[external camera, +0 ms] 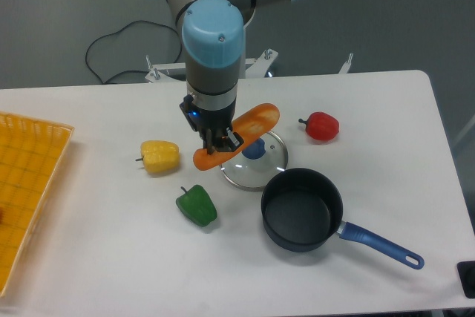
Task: Place the long bread in the pot
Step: 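Carry the held orange bread loaf over the glass lid toward the saucepan, then move the bread over the dark saucepan and lower it into the pot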
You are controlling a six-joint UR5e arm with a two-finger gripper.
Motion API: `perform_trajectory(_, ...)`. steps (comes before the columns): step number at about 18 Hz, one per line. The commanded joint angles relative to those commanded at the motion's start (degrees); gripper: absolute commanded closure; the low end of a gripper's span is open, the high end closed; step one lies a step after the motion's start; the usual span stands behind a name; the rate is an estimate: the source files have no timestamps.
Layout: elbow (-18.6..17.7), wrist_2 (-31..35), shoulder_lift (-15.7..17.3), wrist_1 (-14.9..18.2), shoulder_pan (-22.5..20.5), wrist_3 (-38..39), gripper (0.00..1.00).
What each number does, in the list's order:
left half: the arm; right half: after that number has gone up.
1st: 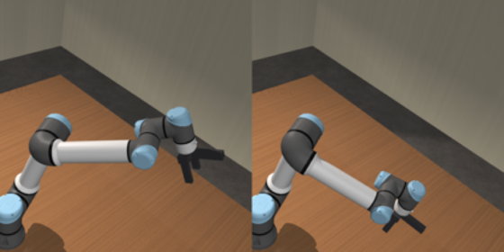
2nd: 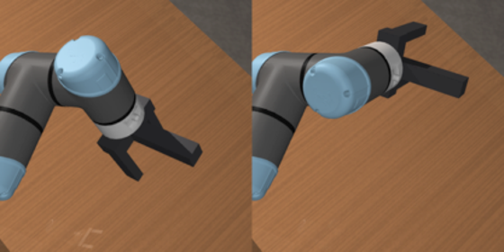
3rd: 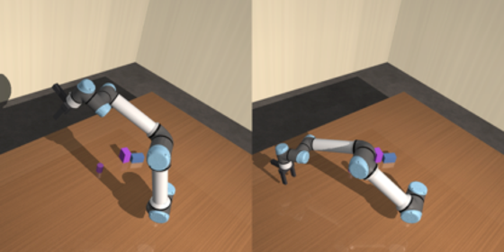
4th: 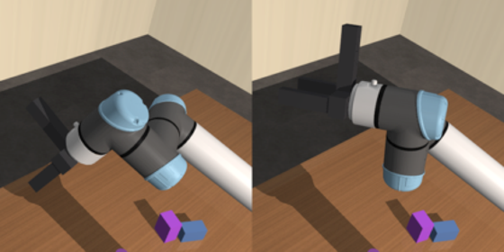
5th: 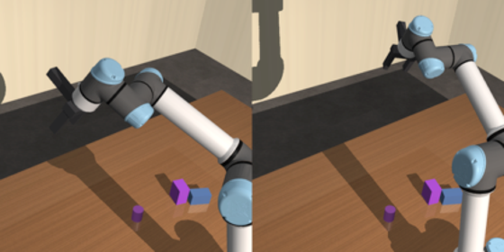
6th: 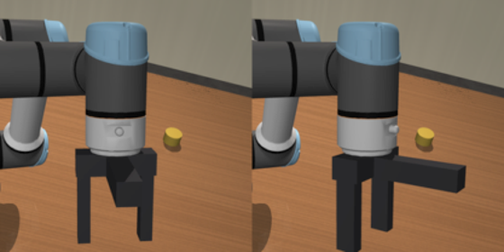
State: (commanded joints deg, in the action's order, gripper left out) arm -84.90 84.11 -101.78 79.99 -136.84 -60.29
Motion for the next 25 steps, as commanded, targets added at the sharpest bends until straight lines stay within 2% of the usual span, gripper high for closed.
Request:
perform_trajectory(6,1.58,-3.16,-0.17,-4.4,-1.41,1.4,1.0)
perform_trajectory(9,3.33,-5.44,-2.36,-10.71,-1.5,4.82,1.0)
perform_trajectory(13,5.62,-5.54,-5.7,-12.49,-1.5,5.27,1.0)
perform_trajectory(20,8.43,-5.54,-8.96,-13.54,-2.9,4.75,1.0)
perform_trajectory(23,8.7,-5.63,-9.75,-17.14,-3.69,5.19,1.0)
perform_trajectory(25,8.79,-5.71,-10.37,-17.41,-3.87,5.1,1.0)
